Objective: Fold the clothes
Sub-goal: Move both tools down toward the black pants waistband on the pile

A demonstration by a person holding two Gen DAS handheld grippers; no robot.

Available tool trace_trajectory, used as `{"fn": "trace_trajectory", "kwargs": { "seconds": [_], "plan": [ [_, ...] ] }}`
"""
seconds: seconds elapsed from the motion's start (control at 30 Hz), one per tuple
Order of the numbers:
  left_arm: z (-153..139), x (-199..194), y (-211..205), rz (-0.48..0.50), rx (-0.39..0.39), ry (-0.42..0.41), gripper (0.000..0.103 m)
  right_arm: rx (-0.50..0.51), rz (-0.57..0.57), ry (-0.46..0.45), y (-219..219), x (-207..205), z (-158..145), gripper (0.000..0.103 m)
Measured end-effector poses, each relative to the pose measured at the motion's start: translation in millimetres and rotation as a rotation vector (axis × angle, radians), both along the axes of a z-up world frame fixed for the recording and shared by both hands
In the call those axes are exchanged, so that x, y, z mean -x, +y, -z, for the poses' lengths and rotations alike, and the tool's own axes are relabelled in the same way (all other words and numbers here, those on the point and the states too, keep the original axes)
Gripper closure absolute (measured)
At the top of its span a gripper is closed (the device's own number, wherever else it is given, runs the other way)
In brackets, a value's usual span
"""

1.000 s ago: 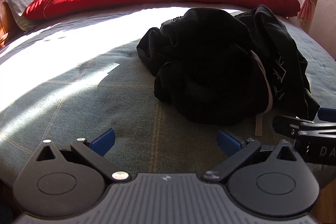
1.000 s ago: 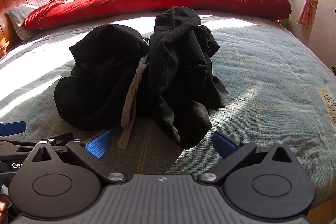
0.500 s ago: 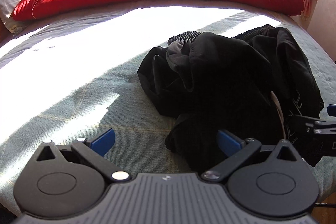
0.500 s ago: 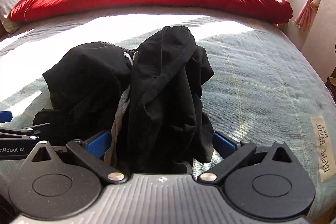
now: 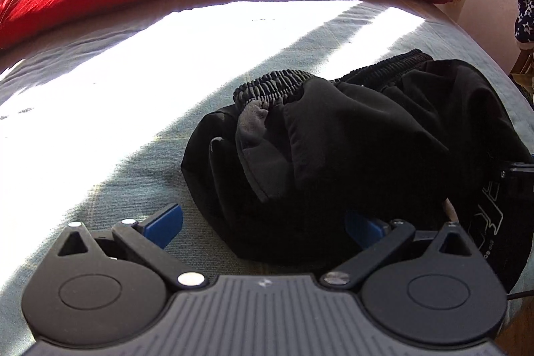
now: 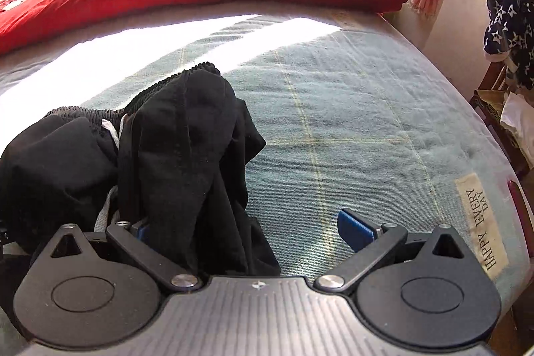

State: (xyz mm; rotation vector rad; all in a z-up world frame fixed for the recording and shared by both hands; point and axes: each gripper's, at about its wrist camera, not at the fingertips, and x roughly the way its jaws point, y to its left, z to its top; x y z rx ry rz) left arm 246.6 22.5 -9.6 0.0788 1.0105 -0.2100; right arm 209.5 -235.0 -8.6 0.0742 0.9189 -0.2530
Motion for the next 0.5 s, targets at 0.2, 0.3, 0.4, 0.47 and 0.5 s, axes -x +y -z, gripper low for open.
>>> {"fn": "trace_trajectory", "kwargs": {
  "seconds": [0.2,0.3,0.4,0.47,0.5],
  "plan": [
    [43.2,-17.6,10.3,0.062,0.051,0.106,0.0,-0.039,-0.04,0.017,10.0,-5.1,11.0,0.0],
    [47.4,-12.1,23.0,0.107,0.09,0.051,0.0,-0.021,-0.081,0.021,18.9,-7.1,16.8,0.0],
    [52.1,0.1,28.2,0.172,0.09,-0.022,0.0,-0.041,-0.093,0.035,17.4,-7.6,21.9,0.0],
    [55.7,6.5,33.3,0.207,0.107,-0.063,0.0,-0.054,-0.102,0.044,16.3,-8.0,25.3,0.0],
    [57.7,10.4,36.0,0.224,0.119,-0.088,0.0,-0.063,-0.093,0.051,14.0,-7.8,26.9,0.0]
  ]
}}
